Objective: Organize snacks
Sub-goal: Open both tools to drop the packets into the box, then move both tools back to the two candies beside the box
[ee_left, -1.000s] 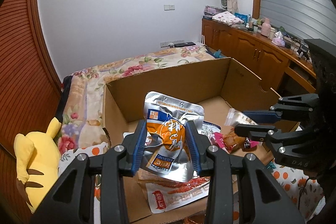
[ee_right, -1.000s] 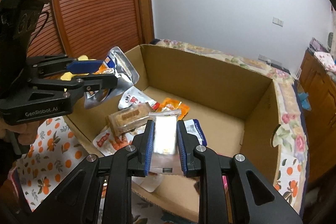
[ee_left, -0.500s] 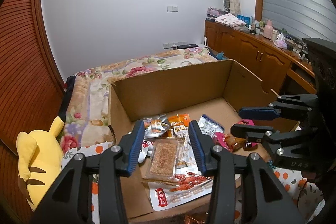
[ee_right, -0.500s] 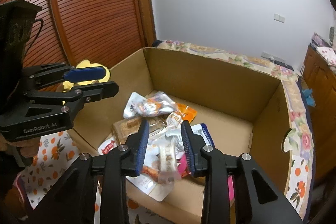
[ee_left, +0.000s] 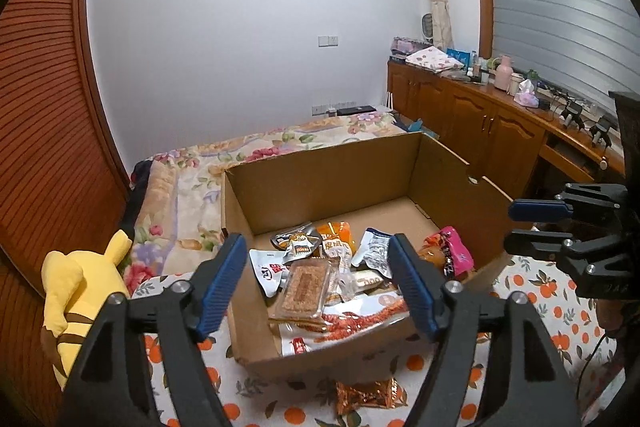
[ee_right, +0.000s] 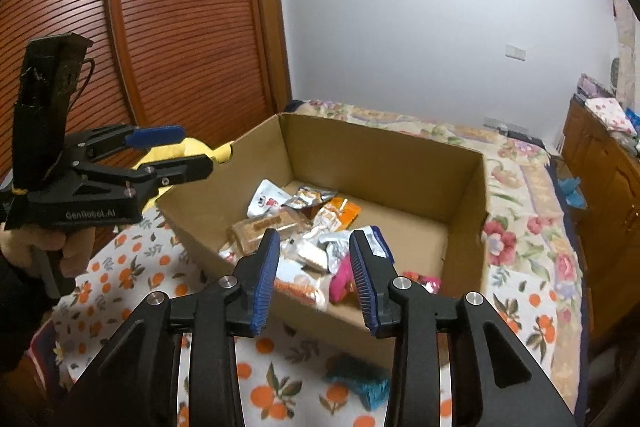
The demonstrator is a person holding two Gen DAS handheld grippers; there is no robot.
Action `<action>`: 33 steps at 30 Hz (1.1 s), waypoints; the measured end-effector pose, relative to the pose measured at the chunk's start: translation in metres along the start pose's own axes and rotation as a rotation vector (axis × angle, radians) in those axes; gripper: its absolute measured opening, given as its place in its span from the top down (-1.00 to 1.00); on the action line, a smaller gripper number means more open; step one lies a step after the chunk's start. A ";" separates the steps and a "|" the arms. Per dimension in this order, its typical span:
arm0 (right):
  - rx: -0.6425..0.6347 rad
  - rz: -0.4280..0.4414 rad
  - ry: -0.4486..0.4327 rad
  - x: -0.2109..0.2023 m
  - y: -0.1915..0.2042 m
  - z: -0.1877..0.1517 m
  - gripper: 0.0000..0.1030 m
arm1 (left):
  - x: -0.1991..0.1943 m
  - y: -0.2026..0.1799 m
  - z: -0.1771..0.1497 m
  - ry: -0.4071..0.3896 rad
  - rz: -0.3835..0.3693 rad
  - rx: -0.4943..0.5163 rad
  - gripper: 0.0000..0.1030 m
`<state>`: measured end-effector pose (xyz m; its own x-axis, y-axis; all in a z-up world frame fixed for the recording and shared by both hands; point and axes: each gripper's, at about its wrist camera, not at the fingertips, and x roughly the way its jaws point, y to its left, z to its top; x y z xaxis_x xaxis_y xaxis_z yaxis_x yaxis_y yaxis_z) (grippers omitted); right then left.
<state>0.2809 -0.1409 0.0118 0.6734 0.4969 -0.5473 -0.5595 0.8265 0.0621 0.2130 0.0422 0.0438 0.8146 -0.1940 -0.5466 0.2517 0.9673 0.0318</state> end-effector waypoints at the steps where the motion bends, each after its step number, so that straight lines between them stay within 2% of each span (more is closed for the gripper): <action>1: 0.001 -0.003 -0.003 -0.005 0.000 -0.004 0.27 | -0.003 -0.001 -0.002 -0.003 -0.005 0.000 -0.56; 11: 0.019 -0.036 0.056 -0.022 -0.008 -0.046 0.15 | -0.022 -0.013 -0.038 0.019 -0.047 0.010 -0.62; 17: 0.043 -0.046 0.127 -0.006 -0.016 -0.073 0.13 | -0.017 -0.021 -0.066 0.064 -0.068 -0.001 -0.62; 23: 0.023 -0.051 0.206 0.023 -0.021 -0.090 0.12 | 0.005 -0.024 -0.094 0.146 -0.081 -0.008 -0.62; 33: -0.001 -0.031 0.276 0.048 -0.021 -0.101 0.12 | 0.029 -0.024 -0.113 0.219 -0.091 -0.025 -0.61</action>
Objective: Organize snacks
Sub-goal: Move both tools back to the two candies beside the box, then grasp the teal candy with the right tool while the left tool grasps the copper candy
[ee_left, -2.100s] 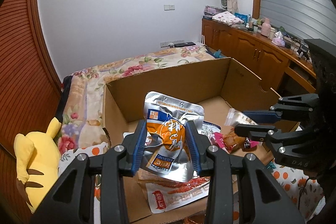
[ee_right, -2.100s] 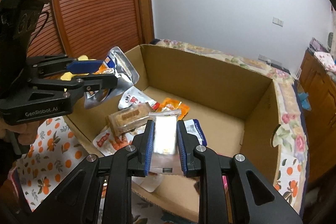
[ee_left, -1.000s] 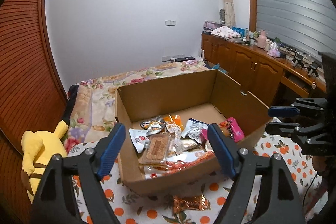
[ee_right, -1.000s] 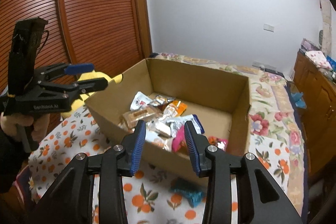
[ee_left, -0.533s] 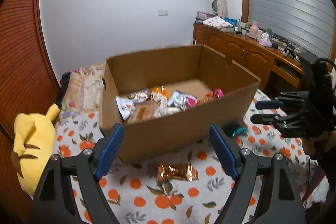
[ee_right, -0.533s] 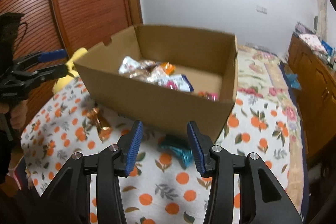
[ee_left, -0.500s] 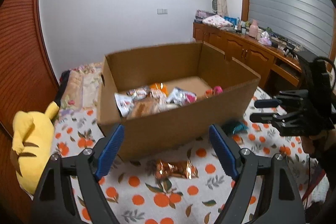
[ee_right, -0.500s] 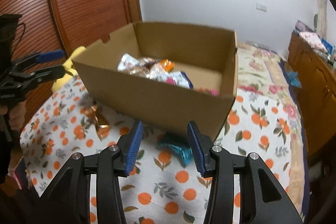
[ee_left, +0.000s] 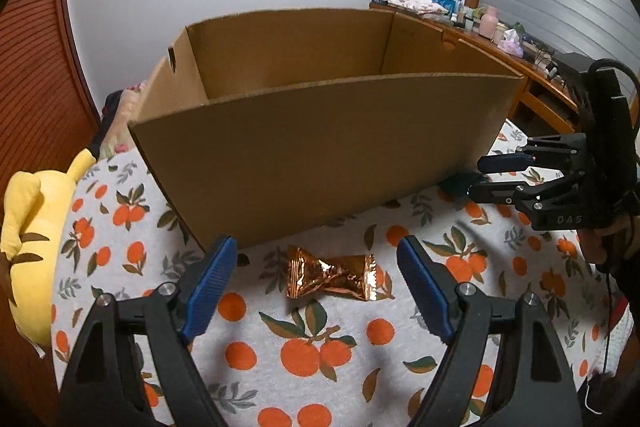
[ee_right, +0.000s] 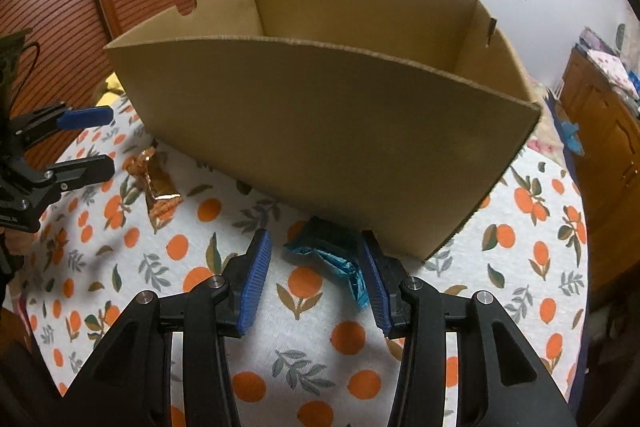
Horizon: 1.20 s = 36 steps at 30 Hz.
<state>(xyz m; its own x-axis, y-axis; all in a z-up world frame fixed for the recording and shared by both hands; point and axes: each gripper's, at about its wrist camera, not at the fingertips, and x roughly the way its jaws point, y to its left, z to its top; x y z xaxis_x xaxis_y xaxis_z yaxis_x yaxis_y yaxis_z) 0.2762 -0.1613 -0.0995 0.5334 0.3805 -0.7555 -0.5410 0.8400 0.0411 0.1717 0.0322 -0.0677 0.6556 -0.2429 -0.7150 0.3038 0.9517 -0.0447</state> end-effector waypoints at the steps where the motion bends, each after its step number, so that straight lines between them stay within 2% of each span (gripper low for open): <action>1: -0.003 0.000 0.005 0.002 0.000 0.000 0.12 | 0.002 0.000 -0.001 0.006 -0.002 -0.001 -0.61; 10: -0.015 -0.008 0.044 0.016 -0.006 -0.001 0.09 | 0.017 0.008 -0.002 0.041 -0.007 -0.009 -0.61; 21: -0.055 0.003 0.074 0.025 0.004 -0.002 0.12 | 0.029 0.008 -0.002 0.070 -0.015 -0.011 -0.61; 22: -0.057 0.002 0.074 0.025 0.005 -0.002 0.16 | 0.030 0.008 -0.002 0.072 -0.016 -0.011 -0.61; 25: -0.052 0.011 0.068 0.024 0.006 -0.002 0.45 | 0.033 0.007 -0.002 0.076 -0.019 -0.010 -0.61; 29: -0.064 0.020 0.065 0.022 0.010 -0.004 0.54 | 0.039 0.007 -0.002 0.087 -0.025 -0.013 -0.61; 36: -0.061 0.027 0.053 0.011 0.011 -0.010 0.55 | 0.047 0.006 -0.001 0.105 -0.031 -0.015 -0.61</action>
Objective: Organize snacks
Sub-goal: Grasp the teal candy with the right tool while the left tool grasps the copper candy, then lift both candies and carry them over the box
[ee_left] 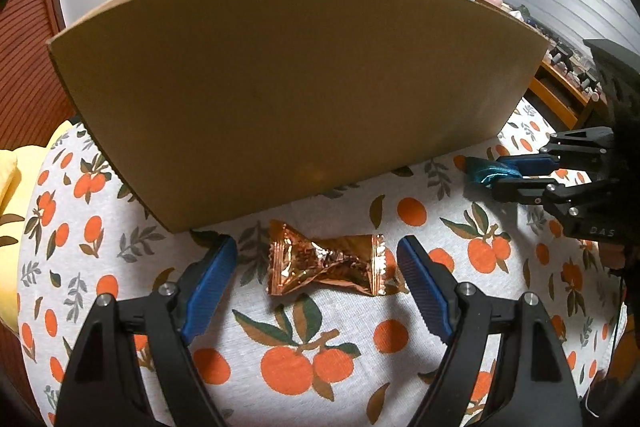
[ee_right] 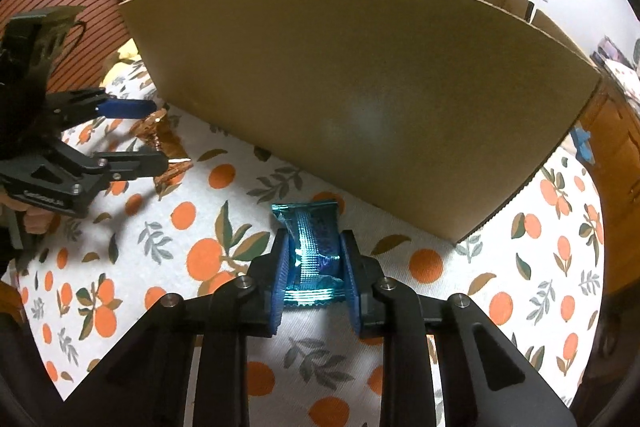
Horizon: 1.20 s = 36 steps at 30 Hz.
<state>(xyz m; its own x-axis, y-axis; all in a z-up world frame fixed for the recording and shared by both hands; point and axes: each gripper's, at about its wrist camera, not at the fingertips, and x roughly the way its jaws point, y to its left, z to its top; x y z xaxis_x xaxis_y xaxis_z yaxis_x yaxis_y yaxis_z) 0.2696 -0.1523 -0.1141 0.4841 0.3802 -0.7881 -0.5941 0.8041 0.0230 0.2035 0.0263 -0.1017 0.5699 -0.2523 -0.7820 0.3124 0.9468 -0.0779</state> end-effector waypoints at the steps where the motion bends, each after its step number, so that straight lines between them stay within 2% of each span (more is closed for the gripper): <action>1: 0.002 0.000 -0.003 -0.001 0.000 -0.001 0.55 | 0.000 0.000 0.000 0.001 0.000 0.001 -0.61; 11: 0.012 -0.005 -0.013 -0.010 -0.004 -0.007 0.55 | 0.008 -0.003 -0.002 0.014 0.010 0.008 -0.57; 14: 0.015 -0.005 -0.018 -0.010 -0.001 -0.006 0.55 | 0.008 -0.007 -0.004 0.006 0.018 0.015 -0.34; 18: 0.018 -0.004 -0.022 -0.012 0.000 -0.007 0.55 | 0.004 -0.010 -0.008 -0.008 0.029 0.037 0.19; 21: 0.019 -0.007 -0.023 -0.013 0.000 -0.008 0.55 | 0.001 -0.013 -0.012 -0.011 0.027 0.047 0.34; 29: 0.025 -0.009 -0.039 -0.019 0.002 -0.010 0.55 | -0.011 -0.013 -0.017 -0.017 0.019 0.039 0.43; 36: 0.029 -0.009 -0.066 -0.033 0.004 -0.011 0.55 | -0.039 -0.019 -0.012 -0.069 0.008 0.044 0.44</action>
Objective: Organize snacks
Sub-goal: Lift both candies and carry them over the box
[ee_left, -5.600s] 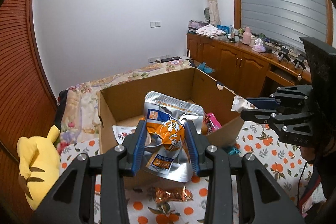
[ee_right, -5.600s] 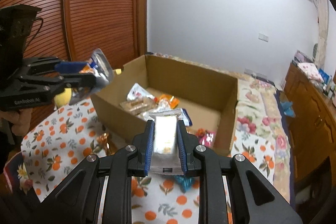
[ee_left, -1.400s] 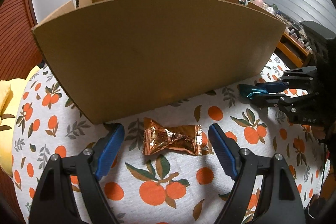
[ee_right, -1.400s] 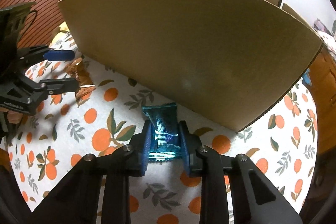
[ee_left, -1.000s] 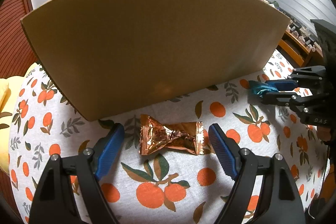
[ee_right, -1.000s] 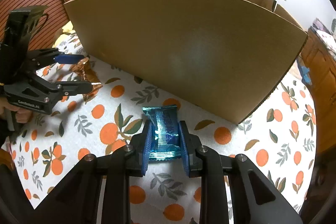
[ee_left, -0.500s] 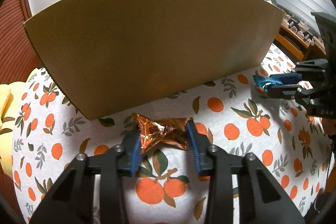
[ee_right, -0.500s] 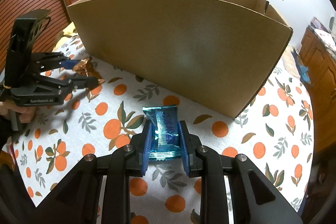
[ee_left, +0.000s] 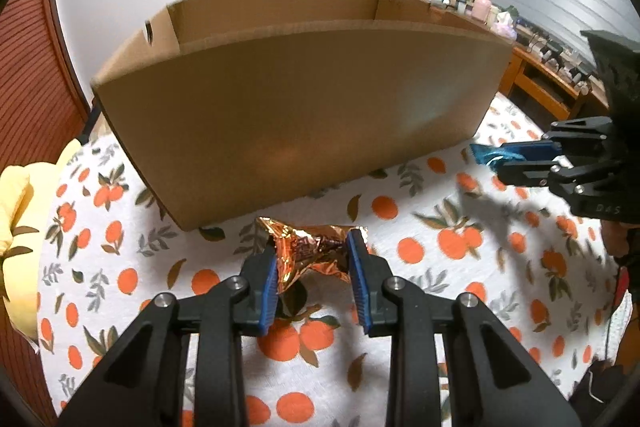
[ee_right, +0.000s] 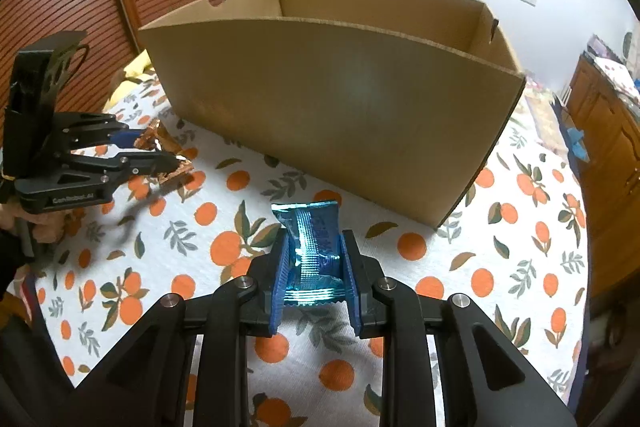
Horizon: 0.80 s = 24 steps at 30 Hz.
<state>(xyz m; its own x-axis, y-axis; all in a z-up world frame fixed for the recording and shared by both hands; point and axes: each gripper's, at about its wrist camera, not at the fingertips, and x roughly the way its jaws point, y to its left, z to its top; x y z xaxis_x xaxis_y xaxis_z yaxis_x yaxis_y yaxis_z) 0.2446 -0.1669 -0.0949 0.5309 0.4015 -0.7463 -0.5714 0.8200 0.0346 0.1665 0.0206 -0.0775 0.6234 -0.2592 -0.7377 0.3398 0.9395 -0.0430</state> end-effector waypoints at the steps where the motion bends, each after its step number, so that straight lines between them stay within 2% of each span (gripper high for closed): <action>1: -0.002 0.000 -0.006 -0.003 0.001 0.001 0.55 | -0.004 -0.002 0.002 -0.011 -0.001 0.003 0.44; 10: -0.020 -0.004 -0.080 -0.037 0.009 0.011 0.55 | -0.045 -0.006 0.022 -0.098 -0.001 0.031 0.44; 24: -0.062 -0.040 -0.187 -0.079 0.014 0.041 0.55 | -0.079 -0.012 0.072 -0.209 0.020 0.058 0.44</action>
<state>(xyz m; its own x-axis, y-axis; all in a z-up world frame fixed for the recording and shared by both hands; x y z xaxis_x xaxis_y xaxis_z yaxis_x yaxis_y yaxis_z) 0.2200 -0.1704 -0.0086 0.6579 0.4422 -0.6096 -0.5814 0.8127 -0.0379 0.1642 0.0141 0.0297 0.7606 -0.2871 -0.5823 0.3622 0.9320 0.0136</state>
